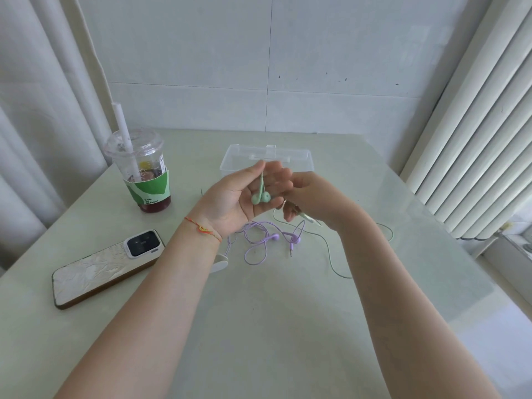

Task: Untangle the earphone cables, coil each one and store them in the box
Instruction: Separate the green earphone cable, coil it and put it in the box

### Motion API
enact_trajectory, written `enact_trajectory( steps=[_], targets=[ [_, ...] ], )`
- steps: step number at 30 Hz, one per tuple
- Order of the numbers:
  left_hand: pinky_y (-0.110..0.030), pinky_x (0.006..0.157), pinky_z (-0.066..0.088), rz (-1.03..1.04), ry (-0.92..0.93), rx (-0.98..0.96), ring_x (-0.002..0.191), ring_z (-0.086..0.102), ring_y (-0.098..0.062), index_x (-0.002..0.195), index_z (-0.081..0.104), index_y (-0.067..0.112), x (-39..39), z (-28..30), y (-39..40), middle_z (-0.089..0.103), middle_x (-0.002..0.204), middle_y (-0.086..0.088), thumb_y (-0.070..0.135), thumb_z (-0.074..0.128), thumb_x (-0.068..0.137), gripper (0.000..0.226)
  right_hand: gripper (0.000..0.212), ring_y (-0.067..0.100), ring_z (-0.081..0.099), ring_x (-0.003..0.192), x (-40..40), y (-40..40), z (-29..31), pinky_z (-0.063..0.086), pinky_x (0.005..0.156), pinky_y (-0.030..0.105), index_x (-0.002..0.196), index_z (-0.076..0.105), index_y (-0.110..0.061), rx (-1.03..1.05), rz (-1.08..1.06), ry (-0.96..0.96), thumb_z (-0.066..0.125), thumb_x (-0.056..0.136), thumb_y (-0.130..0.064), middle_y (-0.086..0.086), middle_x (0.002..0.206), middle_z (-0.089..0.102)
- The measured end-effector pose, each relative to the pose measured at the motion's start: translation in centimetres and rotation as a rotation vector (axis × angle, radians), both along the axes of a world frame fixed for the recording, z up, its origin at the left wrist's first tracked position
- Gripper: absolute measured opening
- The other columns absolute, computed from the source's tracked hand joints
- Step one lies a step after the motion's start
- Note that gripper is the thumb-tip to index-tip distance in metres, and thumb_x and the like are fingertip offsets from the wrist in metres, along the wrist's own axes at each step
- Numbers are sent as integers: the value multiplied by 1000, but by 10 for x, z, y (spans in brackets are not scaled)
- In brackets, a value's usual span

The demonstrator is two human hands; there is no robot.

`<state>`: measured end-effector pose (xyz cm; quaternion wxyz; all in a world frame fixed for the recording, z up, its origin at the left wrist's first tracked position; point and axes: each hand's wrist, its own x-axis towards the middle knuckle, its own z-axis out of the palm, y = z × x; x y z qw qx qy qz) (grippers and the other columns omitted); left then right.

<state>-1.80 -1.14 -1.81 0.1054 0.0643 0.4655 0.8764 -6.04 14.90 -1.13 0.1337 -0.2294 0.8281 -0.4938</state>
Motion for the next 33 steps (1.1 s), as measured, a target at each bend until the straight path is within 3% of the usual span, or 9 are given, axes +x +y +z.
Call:
enact_trajectory(
  steps=[4,8,11,14,18,23,26,30,33],
  targets=[
    [-28,70,59,41,6,32,102,69,-20,116,63,13,-3,-2,-6,70,117,-3,18,44,100,25,28,17,58,56,3,-4,-3,49,57,21,84,66,-32,116,103,-21,47,96,-16,2,76,65],
    [-25,62,58,97,8,8,109,67,-21,119,62,14,-6,-5,-5,69,120,-1,10,43,100,27,24,16,52,53,5,-6,-2,45,51,19,83,64,-20,208,120,-9,46,99,-21,3,75,64],
    [-26,63,58,194,31,-24,109,67,-20,119,63,13,-9,-7,-4,70,118,-2,7,47,99,26,22,15,50,50,6,-7,-2,45,50,23,98,68,-14,271,150,-16,49,99,-25,1,71,62],
    [-28,64,58,310,48,-89,107,68,-19,123,61,12,-11,-12,-3,70,116,-3,7,51,97,28,25,18,46,52,8,-9,-1,40,46,20,112,68,-19,333,181,-4,48,98,-23,0,69,60],
    [-26,62,57,421,63,-193,105,68,-18,118,64,15,-12,-16,-3,71,113,-2,7,56,95,25,27,21,46,54,13,-13,2,40,49,23,111,65,-13,404,199,41,48,99,-30,-4,62,58],
    [-18,62,47,525,96,-450,93,71,-9,105,70,25,-12,-23,-3,74,98,6,13,61,94,19,24,6,44,44,13,-14,7,37,48,16,111,67,-19,411,158,117,48,100,-30,-6,60,56],
    [-15,69,48,510,100,-504,80,69,-1,112,70,15,-13,-27,-2,74,90,11,8,60,93,22,22,1,43,42,13,-15,8,37,52,18,108,69,-19,399,138,162,52,98,-30,-6,60,57],
    [-35,85,52,495,85,-591,81,67,-14,103,71,12,-16,-29,-1,73,91,-2,1,56,93,22,18,-3,47,45,11,-14,11,35,46,11,101,72,-18,356,68,251,56,92,-20,-7,67,61],
    [-43,89,53,428,52,-607,81,65,-21,101,69,8,-17,-30,-2,68,88,-8,-1,52,95,20,18,9,57,52,9,-9,16,40,45,13,96,69,-21,247,-21,287,58,87,-11,-5,73,66]
  ],
)
